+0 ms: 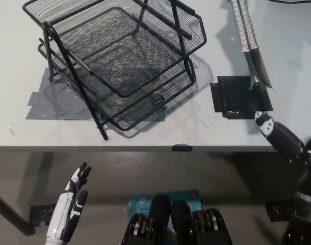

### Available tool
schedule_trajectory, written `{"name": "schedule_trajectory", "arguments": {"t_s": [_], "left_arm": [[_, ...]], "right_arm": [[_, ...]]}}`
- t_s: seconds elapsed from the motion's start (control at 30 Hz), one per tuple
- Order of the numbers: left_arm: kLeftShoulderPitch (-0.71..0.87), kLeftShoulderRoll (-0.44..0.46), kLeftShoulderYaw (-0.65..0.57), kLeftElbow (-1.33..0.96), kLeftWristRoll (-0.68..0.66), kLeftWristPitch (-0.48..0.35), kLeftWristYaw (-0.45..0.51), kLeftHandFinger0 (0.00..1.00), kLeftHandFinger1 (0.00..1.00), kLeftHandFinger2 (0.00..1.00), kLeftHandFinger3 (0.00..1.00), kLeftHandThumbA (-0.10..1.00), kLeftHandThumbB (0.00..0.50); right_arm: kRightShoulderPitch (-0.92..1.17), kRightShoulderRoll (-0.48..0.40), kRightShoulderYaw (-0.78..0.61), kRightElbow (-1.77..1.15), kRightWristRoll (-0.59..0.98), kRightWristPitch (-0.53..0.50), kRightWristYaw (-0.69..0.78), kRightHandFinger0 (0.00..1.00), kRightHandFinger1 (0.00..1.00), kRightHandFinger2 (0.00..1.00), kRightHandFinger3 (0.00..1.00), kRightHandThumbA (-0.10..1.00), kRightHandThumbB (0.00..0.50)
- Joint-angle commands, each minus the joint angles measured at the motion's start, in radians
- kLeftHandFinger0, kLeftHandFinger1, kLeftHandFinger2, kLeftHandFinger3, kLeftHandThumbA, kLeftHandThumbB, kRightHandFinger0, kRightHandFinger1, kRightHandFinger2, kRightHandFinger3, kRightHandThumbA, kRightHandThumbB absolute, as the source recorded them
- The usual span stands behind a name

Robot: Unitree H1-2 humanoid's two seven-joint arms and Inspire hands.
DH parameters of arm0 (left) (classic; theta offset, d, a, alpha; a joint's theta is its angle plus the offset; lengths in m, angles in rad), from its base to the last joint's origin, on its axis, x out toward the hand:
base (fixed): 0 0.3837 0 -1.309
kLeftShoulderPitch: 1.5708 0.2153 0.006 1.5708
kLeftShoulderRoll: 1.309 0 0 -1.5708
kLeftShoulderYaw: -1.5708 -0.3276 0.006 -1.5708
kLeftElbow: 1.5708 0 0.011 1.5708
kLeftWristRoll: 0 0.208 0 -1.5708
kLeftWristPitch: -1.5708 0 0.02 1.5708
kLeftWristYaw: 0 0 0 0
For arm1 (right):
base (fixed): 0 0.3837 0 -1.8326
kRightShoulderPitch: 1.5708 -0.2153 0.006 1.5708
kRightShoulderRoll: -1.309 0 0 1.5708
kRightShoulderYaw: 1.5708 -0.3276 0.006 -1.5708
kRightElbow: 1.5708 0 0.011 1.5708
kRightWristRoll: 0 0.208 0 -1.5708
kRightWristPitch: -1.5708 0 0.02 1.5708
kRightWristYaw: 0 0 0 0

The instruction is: A person hands a notebook to the robot and the robot grabs it with its right hand and places it in the file tray kept in the centre of the desk infront of it.

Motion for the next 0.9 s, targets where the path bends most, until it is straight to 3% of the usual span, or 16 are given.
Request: {"name": "schedule_trajectory", "arguments": {"t_s": [0.0, 0.3, 0.6, 0.73, 0.87], "left_arm": [[-0.014, 0.005, -0.005, -0.027, -0.01, -0.045, 0.008, 1.0, 1.0, 1.0, 1.0, 1.0, 0.365], [-0.012, 0.009, -0.009, -0.043, 0.003, -0.013, 0.002, 1.0, 1.0, 1.0, 1.0, 1.0, 0.391], [-0.027, 0.01, -0.011, -0.029, 0.005, -0.036, 0.005, 1.0, 1.0, 1.0, 1.0, 1.0, 0.369], [-0.03, 0.011, -0.011, -0.036, 0.006, -0.024, 0.002, 1.0, 1.0, 1.0, 1.0, 1.0, 0.385], [-0.031, 0.013, -0.012, -0.035, 0.001, -0.022, -0.001, 1.0, 1.0, 1.0, 1.0, 1.0, 0.386]], "right_arm": [[-0.08, 0.019, 0.001, 0.052, -0.053, 0.06, -0.017, 1.0, 1.0, 1.0, 1.0, 1.0, 0.402], [-0.216, 0.009, 0.017, 0.233, -0.066, 0.069, -0.044, 1.0, 1.0, 1.0, 1.0, 1.0, 0.379], [-0.342, -0.026, 0.023, 0.403, -0.099, 0.073, -0.091, 1.0, 1.0, 1.0, 1.0, 1.0, 0.367], [-0.39, -0.047, 0.015, 0.491, -0.111, 0.085, -0.127, 1.0, 1.0, 1.0, 1.0, 1.0, 0.386], [-0.429, -0.072, 0.006, 0.599, -0.107, 0.082, -0.176, 1.0, 1.0, 1.0, 1.0, 1.0, 0.37]]}}
